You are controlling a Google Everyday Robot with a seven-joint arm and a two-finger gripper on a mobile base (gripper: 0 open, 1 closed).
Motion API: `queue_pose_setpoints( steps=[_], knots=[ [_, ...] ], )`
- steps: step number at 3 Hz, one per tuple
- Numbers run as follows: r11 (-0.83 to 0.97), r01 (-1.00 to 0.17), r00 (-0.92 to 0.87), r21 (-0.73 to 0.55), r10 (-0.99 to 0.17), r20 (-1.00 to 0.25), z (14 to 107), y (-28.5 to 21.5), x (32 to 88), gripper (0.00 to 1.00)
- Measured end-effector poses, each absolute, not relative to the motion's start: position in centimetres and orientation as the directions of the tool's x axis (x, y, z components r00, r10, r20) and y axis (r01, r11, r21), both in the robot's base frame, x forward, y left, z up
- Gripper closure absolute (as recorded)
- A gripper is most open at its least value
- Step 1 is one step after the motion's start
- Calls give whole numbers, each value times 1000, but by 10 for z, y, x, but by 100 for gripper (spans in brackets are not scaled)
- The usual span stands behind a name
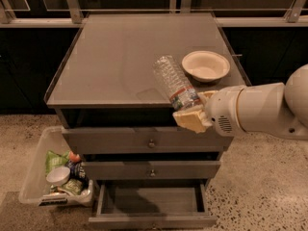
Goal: Place water bottle into bottom drawer
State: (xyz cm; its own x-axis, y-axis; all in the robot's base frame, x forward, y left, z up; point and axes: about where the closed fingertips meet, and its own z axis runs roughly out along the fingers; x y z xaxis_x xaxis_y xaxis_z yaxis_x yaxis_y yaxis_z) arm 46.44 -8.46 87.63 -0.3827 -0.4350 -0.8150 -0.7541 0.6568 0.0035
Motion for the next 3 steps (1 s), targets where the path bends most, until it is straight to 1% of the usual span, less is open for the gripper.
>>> queue_pose_setpoints(
  steps=[1,2,3],
  knots=[
    [634,-772,-387,40,-419,-821,866,-88,450,100],
    [555,-808,-437,198,-339,-833,818,-96,401,100],
    [466,-805,-516,368,-241,-822,747,-101,366,100]
  ],
)
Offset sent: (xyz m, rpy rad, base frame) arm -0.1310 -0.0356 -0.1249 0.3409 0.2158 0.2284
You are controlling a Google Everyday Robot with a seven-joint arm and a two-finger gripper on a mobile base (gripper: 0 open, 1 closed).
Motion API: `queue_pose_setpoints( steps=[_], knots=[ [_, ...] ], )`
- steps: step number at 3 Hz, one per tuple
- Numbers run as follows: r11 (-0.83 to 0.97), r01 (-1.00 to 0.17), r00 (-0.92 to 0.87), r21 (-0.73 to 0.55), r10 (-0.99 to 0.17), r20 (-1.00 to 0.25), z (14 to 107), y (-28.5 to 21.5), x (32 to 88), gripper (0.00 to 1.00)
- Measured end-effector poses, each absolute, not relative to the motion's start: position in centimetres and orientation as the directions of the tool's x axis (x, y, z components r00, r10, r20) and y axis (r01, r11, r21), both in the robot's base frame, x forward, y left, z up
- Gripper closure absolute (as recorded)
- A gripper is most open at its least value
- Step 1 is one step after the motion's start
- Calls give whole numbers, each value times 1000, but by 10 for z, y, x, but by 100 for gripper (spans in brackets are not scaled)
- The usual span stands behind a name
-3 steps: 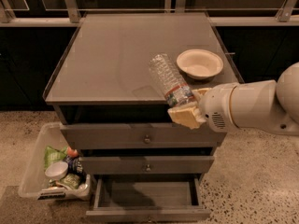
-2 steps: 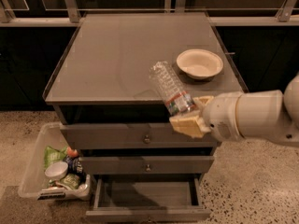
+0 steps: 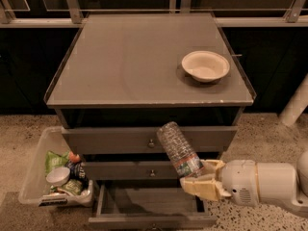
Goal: Place water bottle into bottom drawer
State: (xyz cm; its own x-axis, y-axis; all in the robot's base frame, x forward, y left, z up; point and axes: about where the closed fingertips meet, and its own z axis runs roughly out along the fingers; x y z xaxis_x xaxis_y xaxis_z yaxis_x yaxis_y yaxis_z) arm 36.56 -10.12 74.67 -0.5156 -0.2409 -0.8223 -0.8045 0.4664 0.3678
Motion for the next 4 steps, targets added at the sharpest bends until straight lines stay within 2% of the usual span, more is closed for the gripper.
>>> queue_pose_setpoints(
  steps=[1,2,4],
  knots=[
    [466,-805,-516,368,-241,-822,747,-101,366,100],
    [444,-784,-556,434,-190,-810,718,-104,361,100],
    [348,-629,-748,695,-26,-663,582,-100,366,100]
  ],
)
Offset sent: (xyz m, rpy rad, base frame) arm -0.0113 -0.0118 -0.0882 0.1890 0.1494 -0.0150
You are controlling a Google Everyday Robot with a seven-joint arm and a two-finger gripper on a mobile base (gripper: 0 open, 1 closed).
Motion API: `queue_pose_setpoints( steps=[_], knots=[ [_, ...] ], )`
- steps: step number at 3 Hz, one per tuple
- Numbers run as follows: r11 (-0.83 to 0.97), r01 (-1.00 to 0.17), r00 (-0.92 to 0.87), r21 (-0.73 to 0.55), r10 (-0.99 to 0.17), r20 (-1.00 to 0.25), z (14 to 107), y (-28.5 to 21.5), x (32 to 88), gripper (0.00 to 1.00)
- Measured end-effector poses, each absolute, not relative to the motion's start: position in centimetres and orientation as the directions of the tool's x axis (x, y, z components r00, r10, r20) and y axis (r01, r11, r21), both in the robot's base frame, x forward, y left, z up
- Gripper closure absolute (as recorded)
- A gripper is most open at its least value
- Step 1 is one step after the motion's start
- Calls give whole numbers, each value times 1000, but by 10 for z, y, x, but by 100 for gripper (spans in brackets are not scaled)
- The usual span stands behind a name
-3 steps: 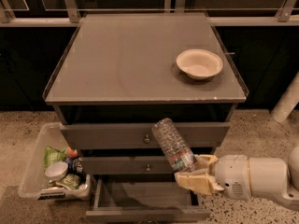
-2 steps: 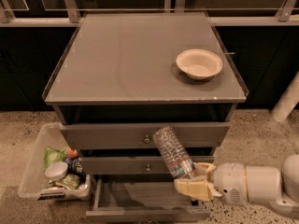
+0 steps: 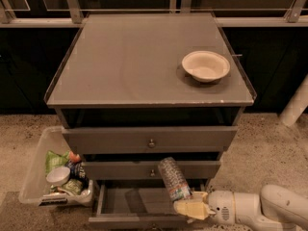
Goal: Place water bottle into bottom drawer
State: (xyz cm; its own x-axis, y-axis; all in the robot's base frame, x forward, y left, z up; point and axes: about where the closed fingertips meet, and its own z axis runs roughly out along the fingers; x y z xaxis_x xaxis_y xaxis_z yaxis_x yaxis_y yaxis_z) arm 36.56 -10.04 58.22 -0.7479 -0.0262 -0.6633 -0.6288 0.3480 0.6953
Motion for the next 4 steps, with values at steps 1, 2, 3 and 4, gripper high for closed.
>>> queue_pose_setpoints(
  steps=[1,2,3,4],
  knots=[
    [298,-545,-818,784,16,-575,525,-96,373,100],
    [283,-530,-829,800,25,-558,515,-91,369,100],
    [293,-514,-837,806,34,-546,511,-94,375,100],
    [277,-383,-903,881,89,-421,455,-96,384,100]
  ],
)
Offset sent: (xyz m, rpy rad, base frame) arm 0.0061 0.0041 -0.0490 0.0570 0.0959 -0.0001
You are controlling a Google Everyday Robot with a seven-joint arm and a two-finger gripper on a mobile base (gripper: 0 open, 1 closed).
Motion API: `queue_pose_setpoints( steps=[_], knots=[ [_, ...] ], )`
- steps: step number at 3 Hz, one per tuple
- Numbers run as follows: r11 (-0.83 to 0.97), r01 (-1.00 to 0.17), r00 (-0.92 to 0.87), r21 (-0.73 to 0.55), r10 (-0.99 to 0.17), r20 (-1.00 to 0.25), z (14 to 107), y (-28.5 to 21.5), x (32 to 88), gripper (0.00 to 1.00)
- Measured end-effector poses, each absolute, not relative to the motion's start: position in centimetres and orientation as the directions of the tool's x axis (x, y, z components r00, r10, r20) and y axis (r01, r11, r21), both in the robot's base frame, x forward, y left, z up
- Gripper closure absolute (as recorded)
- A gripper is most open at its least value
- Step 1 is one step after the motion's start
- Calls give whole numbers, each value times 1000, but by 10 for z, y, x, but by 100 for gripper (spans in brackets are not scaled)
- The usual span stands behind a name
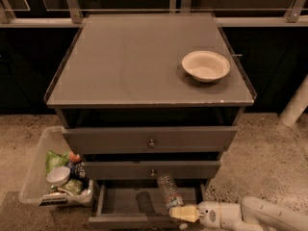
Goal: Place water bottle into bottom drawer
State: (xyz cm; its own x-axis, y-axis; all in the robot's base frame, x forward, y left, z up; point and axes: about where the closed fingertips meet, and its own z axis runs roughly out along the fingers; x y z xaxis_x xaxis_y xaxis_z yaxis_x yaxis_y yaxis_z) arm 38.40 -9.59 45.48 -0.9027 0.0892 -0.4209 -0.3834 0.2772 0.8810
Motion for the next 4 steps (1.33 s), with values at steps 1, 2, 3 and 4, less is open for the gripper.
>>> queue_pose_setpoints(
  steps=[1,2,3,4],
  knots=[
    [253,-262,-937,931,166,-308,399,-103,381,100],
    [233,-198,-945,952,213,-249,360,-106,384,100],
    [228,-191,-946,955,218,-242,355,-105,384,100],
    [213,-164,-948,963,237,-214,347,-107,388,100]
  ],
)
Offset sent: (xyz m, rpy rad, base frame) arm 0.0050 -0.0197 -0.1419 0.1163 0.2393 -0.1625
